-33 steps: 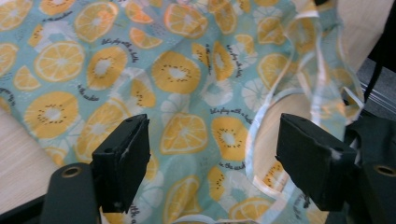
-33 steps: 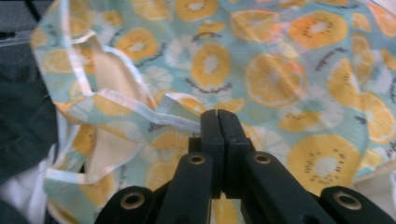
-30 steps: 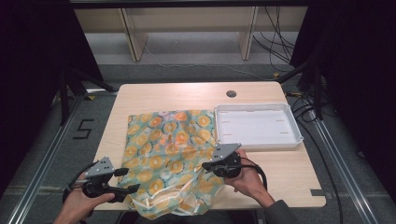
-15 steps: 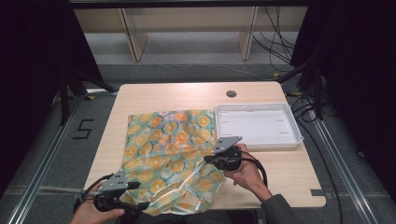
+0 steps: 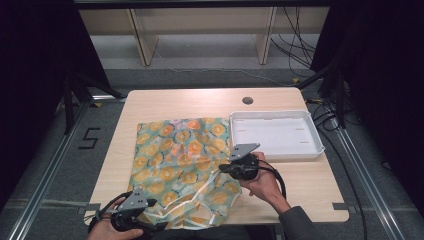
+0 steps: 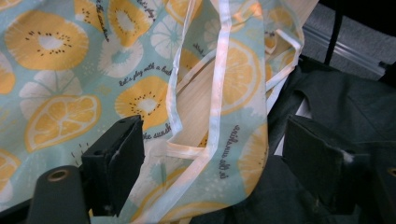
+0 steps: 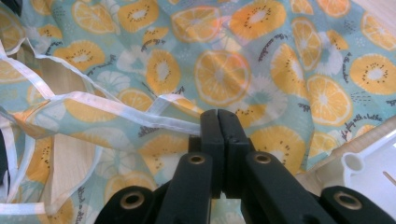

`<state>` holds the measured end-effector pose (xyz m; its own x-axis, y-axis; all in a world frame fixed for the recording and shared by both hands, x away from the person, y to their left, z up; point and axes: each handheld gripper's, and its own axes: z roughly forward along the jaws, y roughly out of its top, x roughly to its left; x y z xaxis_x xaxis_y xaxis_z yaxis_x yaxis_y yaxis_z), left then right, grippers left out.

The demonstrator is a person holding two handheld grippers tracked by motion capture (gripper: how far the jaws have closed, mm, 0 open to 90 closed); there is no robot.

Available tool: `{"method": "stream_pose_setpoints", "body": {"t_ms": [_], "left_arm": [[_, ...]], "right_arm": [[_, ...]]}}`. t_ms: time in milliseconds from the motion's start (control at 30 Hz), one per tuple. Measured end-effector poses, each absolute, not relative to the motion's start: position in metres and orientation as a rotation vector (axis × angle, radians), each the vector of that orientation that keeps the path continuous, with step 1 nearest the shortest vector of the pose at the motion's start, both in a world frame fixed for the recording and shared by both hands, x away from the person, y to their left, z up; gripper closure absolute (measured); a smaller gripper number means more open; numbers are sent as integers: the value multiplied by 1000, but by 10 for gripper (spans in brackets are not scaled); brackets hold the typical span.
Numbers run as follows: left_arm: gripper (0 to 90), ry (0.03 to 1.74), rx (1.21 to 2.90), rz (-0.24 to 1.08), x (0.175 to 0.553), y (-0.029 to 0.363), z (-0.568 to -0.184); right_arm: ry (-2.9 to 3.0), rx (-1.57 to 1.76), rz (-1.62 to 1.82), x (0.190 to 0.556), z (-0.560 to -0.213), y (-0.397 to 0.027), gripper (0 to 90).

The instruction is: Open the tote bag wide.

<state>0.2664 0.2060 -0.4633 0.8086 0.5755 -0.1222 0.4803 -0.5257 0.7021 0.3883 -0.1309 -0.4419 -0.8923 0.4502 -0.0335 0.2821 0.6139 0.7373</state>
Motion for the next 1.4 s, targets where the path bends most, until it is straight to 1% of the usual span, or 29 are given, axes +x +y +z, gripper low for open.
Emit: {"method": "stream_pose_setpoints", "body": {"t_ms": [67, 100, 267, 333, 367, 400, 433, 467, 500, 533, 600, 667, 733, 767, 833, 867, 1000, 1033, 1067, 1167, 1267, 1333, 1400], "left_arm": [[218, 737, 2257, 174, 271, 203, -465], [225, 764, 2250, 157, 271, 200, -466], [242, 724, 2298, 127, 275, 185, -473], [262, 678, 2352, 133, 276, 176, -476], [321, 646, 2382, 144, 276, 172, -477], [414, 620, 2398, 146, 276, 169, -478], [524, 556, 2456, 141, 279, 170, -476], [620, 583, 2407, 129, 279, 167, -476], [714, 561, 2399, 137, 280, 168, -472], [789, 563, 2347, 146, 281, 169, -466], [847, 536, 2299, 168, 284, 176, -449], [867, 545, 2234, 190, 289, 186, -429], [878, 554, 2205, 254, 300, 194, -411], [881, 568, 2204, 289, 308, 198, -402], [885, 591, 2192, 316, 323, 201, -396], [885, 575, 2233, 348, 339, 205, -391], [886, 656, 2225, 360, 384, 206, -393], [886, 685, 2235, 350, 399, 206, -396], [885, 703, 2250, 372, 412, 206, -401], [886, 757, 2271, 340, 435, 205, -417], [886, 806, 2299, 330, 448, 204, -433], [886, 820, 2318, 317, 452, 203, -441], [884, 834, 2328, 310, 454, 204, -447]], "right_arm": [[2620, 615, 1142, 388, -441, -130, 900], [2622, 629, 1142, 387, -441, -130, 900], [2608, 626, 1142, 388, -441, -129, 900], [2624, 604, 1139, 390, -441, -130, 900], [2620, 617, 1134, 389, -441, -130, 900], [2627, 615, 1133, 390, -441, -130, 900], [2629, 616, 1141, 389, -440, -130, 900], [2630, 611, 1132, 389, -440, -131, 900], [2623, 604, 1136, 389, -441, -130, 900], [2610, 618, 1143, 388, -442, -130, 900], [2617, 621, 1138, 388, -440, -131, 900], [2608, 617, 1149, 389, -441, -132, 900], [2602, 638, 1162, 389, -440, -133, 900], [2609, 635, 1162, 389, -439, -133, 900], [2604, 636, 1171, 389, -438, -133, 900], [2601, 642, 1173, 389, -438, -132, 900], [2612, 616, 1157, 394, -438, -132, 900], [2605, 646, 1160, 393, -440, -131, 900], [2601, 663, 1148, 396, -441, -130, 900], [2618, 697, 1107, 401, -445, -128, 887], [2565, 722, 1068, 404, -447, -128, 755], [2547, 705, 1037, 400, -442, -126, 635], [2518, 651, 1077, 393, -436, -120, 590]]}}
